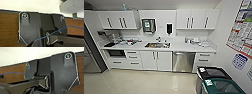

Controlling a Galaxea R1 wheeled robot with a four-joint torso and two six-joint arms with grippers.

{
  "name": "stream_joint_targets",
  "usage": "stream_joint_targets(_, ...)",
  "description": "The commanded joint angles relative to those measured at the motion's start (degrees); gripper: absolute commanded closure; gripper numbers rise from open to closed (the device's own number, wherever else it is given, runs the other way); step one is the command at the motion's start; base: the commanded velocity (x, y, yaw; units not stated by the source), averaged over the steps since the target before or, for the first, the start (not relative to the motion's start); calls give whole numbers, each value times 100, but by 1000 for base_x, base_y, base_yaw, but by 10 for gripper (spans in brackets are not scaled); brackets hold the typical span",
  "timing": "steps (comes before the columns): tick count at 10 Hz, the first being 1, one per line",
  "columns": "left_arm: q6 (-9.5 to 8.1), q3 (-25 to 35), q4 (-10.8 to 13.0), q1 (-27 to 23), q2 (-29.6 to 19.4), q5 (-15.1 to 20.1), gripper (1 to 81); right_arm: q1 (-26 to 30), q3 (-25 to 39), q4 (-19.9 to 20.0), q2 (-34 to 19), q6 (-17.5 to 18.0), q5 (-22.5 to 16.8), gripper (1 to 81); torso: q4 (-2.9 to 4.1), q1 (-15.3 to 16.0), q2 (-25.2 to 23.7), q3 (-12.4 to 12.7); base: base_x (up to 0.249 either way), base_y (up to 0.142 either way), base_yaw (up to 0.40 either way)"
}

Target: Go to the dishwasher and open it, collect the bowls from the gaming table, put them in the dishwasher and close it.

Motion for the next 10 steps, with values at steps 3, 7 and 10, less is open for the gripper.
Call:
stream_joint_targets(3, 16, 60, -13, -243, -137, 288, 10, 221, 100, -117, -143, -25, -315, 10, 0, 0, 0, 0, 104, 0, 0)
stream_joint_targets(7, 16, 69, -13, -243, -136, 288, 10, 221, 100, -117, -143, -25, -307, 10, 0, 2, 0, 0, 101, 0, 0)
stream_joint_targets(10, 8, 60, -13, -243, -136, 288, 10, 230, 83, -117, -135, -25, -315, 10, 0, -2, 0, 0, 101, 0, 0)
